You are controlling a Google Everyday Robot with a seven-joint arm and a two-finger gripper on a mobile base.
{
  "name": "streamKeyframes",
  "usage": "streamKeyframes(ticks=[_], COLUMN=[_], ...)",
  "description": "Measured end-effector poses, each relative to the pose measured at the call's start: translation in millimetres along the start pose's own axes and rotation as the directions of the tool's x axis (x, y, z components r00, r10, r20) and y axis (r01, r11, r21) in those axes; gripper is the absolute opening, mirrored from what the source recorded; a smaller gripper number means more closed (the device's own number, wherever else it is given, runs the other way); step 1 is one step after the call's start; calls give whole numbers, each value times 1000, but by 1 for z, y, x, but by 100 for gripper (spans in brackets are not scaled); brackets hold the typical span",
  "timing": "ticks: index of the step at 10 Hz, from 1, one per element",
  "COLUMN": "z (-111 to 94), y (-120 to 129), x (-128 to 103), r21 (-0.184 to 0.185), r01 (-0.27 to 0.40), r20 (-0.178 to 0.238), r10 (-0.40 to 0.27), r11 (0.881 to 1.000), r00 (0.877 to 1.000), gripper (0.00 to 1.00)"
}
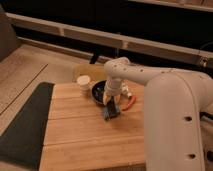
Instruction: Place the eraser on the white sponge
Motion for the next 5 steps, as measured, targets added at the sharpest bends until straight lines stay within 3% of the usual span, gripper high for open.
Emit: streamKeyframes(ticks=[5], z=[0], y=[2], x=[-1], r21=[-1], r01=[3], r20=[1], r10=[-3], r11=[1000], r00=[1000], gripper=[67])
